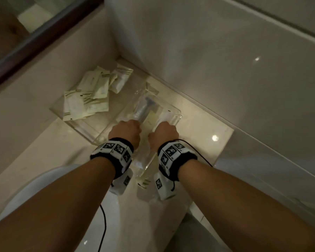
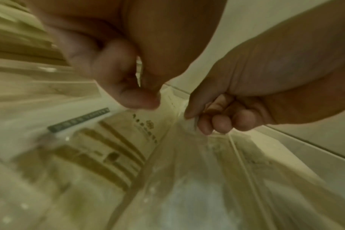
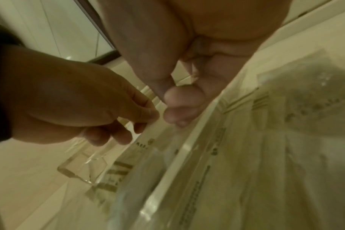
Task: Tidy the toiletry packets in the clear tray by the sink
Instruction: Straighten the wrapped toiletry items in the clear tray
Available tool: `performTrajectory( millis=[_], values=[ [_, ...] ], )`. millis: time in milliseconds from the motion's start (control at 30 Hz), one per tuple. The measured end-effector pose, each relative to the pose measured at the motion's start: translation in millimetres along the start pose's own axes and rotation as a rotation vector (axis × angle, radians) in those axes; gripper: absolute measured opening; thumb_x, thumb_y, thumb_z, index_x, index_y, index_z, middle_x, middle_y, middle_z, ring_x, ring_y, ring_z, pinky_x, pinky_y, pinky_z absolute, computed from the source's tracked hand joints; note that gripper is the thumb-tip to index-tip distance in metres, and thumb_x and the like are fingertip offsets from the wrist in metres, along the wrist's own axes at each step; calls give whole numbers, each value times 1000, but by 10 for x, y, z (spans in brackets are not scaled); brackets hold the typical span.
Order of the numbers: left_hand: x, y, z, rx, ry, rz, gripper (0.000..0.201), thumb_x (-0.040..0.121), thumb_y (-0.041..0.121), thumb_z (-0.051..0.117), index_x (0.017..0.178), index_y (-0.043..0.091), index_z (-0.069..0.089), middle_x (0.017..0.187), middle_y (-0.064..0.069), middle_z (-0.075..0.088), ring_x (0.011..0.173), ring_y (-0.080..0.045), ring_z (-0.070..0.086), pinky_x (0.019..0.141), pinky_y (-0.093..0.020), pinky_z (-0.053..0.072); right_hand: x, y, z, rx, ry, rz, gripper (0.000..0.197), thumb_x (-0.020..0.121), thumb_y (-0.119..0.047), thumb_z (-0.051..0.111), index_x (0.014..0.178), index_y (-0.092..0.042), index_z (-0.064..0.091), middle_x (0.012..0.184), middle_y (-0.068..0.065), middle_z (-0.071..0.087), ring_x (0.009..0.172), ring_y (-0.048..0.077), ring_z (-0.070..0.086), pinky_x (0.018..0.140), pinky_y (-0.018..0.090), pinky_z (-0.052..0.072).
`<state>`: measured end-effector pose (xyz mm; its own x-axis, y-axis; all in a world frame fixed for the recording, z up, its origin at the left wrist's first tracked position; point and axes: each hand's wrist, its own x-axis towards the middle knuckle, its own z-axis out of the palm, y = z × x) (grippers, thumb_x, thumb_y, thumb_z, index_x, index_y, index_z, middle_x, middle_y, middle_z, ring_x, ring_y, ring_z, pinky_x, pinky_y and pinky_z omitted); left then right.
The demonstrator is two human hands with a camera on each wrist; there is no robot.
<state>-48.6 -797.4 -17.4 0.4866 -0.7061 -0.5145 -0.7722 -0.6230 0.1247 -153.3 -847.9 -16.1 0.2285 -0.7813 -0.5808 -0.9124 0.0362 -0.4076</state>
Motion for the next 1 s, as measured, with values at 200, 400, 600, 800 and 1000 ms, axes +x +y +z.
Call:
performTrajectory(
  millis=[200,400,600,800,1000],
  values=[
    [66,39,80,7,43,34,19,95,29,56,104,16,66,100,-15,66,88,-34,65,77,-40,55,48,75,33,-28,32,23,27,88,-20,66,107,-3,57,116,17,62,107,30,62,83,35,52],
    [-75,24,67,-60,113,44,20,89,37,63,103,22,64,101,-12,67,90,-33,65,76,-38,53,-19,187,-62,97,113,47,37,86,-38,63,106,-6,61,110,14,65,100,30,64,71,29,48],
    [-497,198,-3,-111,100,132,22,89,45,62,98,26,65,94,-5,66,84,-27,64,71,-33,52,-202,481,-288,287,226,119,24,79,-29,60,90,-10,69,93,14,71,89,32,65,77,34,56],
    [-873,388,196,-65,25,179,24,89,42,64,100,21,70,97,-7,67,87,-26,66,73,-32,53,-499,848,-183,239,194,199,32,80,-36,65,93,-7,65,98,15,69,88,33,66,72,31,53],
    [-1003,390,501,89,8,135,24,92,38,62,92,14,58,101,-10,66,89,-29,65,67,-35,49,-706,1051,64,114,92,199,54,77,-52,72,103,-5,62,108,16,68,99,33,65,78,36,55]
  ],
)
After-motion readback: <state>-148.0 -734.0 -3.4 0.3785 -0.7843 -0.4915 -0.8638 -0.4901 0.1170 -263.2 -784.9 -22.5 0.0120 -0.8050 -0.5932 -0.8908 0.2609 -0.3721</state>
